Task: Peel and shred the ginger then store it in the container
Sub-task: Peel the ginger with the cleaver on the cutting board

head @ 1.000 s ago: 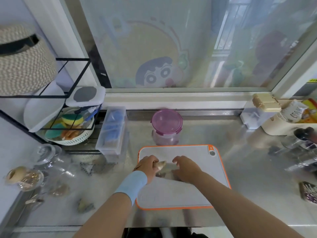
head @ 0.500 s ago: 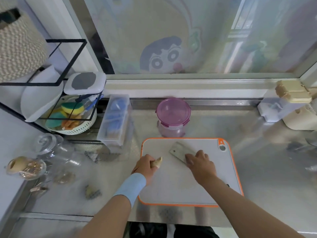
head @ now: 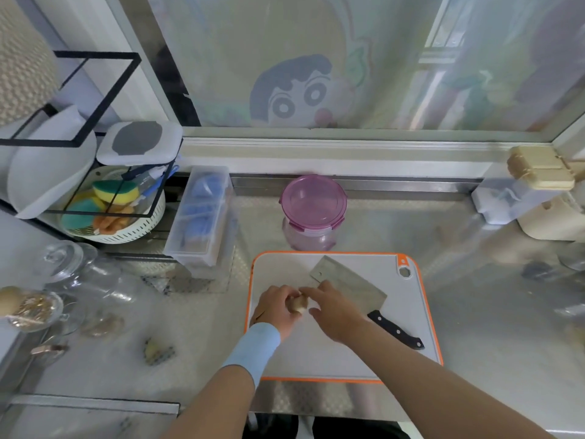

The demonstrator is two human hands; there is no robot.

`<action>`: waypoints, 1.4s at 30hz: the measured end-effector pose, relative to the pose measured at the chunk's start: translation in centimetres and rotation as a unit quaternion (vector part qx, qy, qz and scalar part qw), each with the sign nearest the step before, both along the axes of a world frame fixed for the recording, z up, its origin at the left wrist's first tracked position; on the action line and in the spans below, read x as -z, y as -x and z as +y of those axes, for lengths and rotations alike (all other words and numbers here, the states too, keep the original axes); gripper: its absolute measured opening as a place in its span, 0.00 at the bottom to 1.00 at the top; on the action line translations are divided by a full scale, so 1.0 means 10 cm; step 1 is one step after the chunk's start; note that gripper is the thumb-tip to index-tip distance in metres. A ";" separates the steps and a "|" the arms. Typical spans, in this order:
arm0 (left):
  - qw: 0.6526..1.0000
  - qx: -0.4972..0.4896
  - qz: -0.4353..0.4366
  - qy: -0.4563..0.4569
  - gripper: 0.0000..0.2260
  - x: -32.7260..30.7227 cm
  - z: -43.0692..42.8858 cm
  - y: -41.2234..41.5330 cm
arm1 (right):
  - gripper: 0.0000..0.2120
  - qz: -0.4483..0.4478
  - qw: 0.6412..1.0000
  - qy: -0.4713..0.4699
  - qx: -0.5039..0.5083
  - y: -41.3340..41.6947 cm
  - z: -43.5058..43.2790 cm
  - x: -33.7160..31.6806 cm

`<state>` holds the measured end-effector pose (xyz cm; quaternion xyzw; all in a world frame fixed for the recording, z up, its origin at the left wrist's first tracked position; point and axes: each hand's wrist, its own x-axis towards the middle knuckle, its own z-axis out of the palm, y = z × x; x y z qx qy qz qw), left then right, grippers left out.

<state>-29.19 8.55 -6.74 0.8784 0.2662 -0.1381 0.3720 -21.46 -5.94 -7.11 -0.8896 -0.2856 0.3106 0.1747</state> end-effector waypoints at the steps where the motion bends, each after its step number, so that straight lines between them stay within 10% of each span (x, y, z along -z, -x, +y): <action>1: 1.000 0.009 -0.001 -0.002 0.17 0.01 0.03 0.03 | 0.20 -0.007 1.000 0.000 0.000 0.00 0.02 0.03; 12: 0.995 0.008 -0.101 -0.004 0.13 0.04 -0.06 0.12 | 0.21 -0.011 1.000 0.004 0.016 -0.01 -0.10 0.00; 17: 0.997 0.030 -0.065 -0.042 0.08 0.01 -0.02 0.01 | 0.15 -0.169 0.967 0.177 0.067 -0.09 -0.53 -0.16; 22: 0.990 0.111 -0.066 -0.053 0.12 -0.02 0.02 -0.04 | 0.31 -0.111 0.962 0.227 0.099 -0.01 -0.91 -0.10; 34: 0.953 0.134 -0.246 -0.115 0.06 0.17 0.08 0.32 | 0.18 -0.033 0.988 -0.038 0.144 0.35 -0.58 -0.23; 42: 0.946 0.150 -0.254 -0.138 0.09 0.22 0.06 0.41 | 0.15 -0.014 0.995 -0.026 0.092 0.46 -0.39 -0.19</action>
